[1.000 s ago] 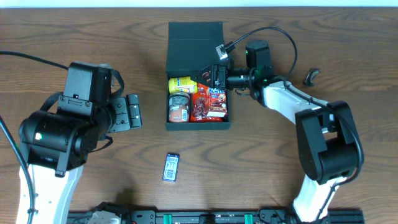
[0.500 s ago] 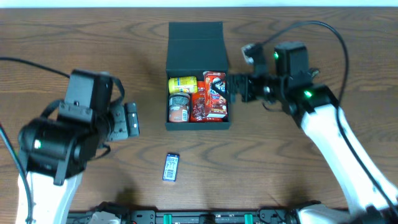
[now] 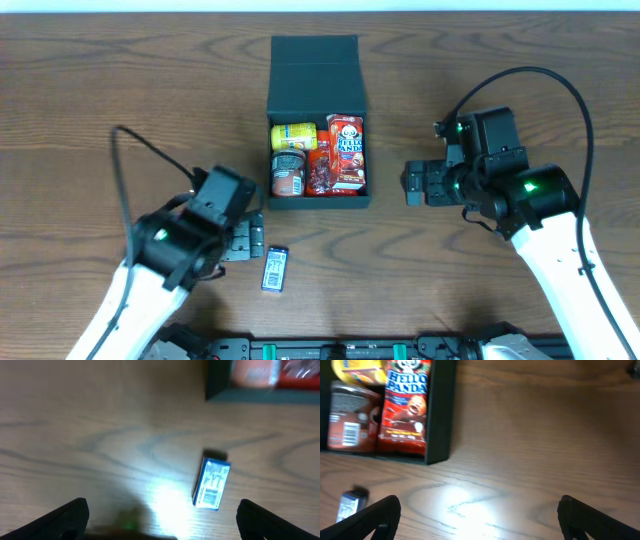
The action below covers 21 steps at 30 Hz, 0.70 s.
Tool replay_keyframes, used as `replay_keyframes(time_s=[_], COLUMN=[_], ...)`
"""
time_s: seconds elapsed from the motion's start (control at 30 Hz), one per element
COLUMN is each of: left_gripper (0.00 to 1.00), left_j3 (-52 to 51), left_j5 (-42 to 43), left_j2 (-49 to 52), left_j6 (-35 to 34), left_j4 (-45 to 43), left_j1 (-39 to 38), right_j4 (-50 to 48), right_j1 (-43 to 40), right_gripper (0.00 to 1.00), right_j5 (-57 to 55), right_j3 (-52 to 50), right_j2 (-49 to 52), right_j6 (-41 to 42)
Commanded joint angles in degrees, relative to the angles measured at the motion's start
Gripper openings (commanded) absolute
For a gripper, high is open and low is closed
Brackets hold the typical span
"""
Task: Pack container
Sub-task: 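Withdraw the right gripper and move the left gripper toward the battery pack, then grasp the blue-white battery pack with the left gripper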
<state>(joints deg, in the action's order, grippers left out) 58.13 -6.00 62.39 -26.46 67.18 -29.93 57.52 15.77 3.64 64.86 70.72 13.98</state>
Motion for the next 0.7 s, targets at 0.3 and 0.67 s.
replay_keyframes(time_s=[0.3, 0.67], left_gripper=[0.95, 0.95], left_j3=[-12.44, -20.22], left_j5=[7.54, 4.11], left_j2=[8.74, 9.77], left_j6=[-3.65, -6.67], left_j4=[-12.20, -23.82], left_j1=[-5.62, -11.50], right_j4=[0.94, -0.52], right_j1=[0.50, 0.50], right_gripper=[0.99, 0.99], right_j5=[-2.36, -5.16], right_j3=[-1.88, -1.88], right_j2=[-0.31, -0.28], right_j6=[-0.76, -0.76])
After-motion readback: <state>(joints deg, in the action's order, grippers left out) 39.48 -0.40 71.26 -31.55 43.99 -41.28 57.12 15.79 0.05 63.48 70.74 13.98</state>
